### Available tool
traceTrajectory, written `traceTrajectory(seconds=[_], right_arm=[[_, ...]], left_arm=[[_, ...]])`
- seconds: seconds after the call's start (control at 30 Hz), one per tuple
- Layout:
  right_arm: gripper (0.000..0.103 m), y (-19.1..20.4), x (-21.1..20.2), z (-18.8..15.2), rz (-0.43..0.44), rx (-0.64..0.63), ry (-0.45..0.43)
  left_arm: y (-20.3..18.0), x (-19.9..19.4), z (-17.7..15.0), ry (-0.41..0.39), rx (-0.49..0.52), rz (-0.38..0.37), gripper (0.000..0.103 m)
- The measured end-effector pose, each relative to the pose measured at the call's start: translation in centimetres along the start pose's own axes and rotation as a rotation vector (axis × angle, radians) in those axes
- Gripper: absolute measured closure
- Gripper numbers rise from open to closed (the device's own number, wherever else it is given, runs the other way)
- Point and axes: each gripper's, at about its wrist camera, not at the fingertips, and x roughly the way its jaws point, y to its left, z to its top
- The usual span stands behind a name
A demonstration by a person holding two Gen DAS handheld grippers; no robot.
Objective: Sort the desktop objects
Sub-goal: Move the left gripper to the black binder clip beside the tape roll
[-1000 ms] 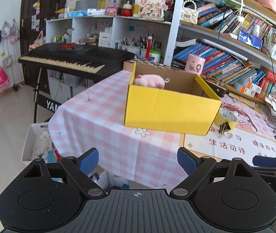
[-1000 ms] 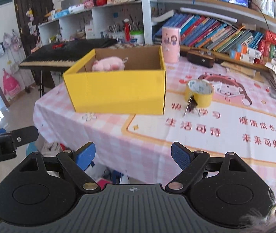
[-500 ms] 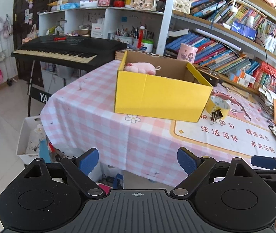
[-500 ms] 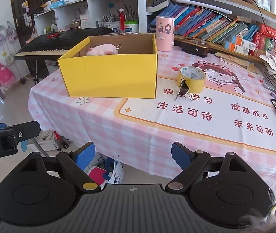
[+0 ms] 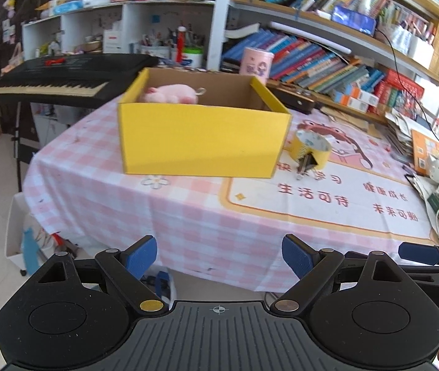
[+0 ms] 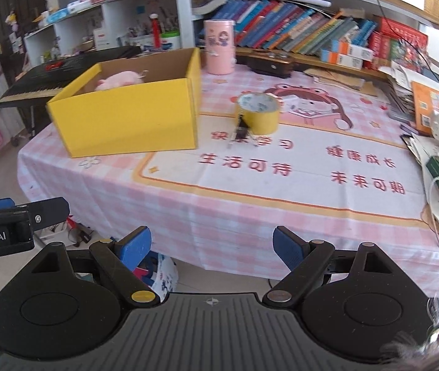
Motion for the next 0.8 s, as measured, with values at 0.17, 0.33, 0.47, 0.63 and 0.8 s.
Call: traceTrajectory(seconds=[0.17,0.33,0.47,0.63,0.8], right_arm=[[0.018,-2.7,1.0,0.8,-0.008,0.018,0.021],[0.018,-5.3,2.1,2.2,-0.008,0.021,0.02],[0.018,-7.4,3.2,3.5,-0.009,0.029,0.02],[0.018,-9.9,4.3,5.0,-0.012,0.039,0.019],[0.018,-11.9,5.5,6.4,-0.01,0.036,0.018]], left_arm=[[-2.5,1.7,0.9,0.02,0.012,-0.011,0.013],[-4.8,3.3,2.1,0.024,0.021,-0.011,0.013],[-6.6,4.7,3.1,0.022,0.027,-0.01,0.013],[-8.6,6.4,4.3,0.029,0.032,-0.011,0.013],[-10.4,8.0,5.2,0.034,0.03,-0.015,0.013]])
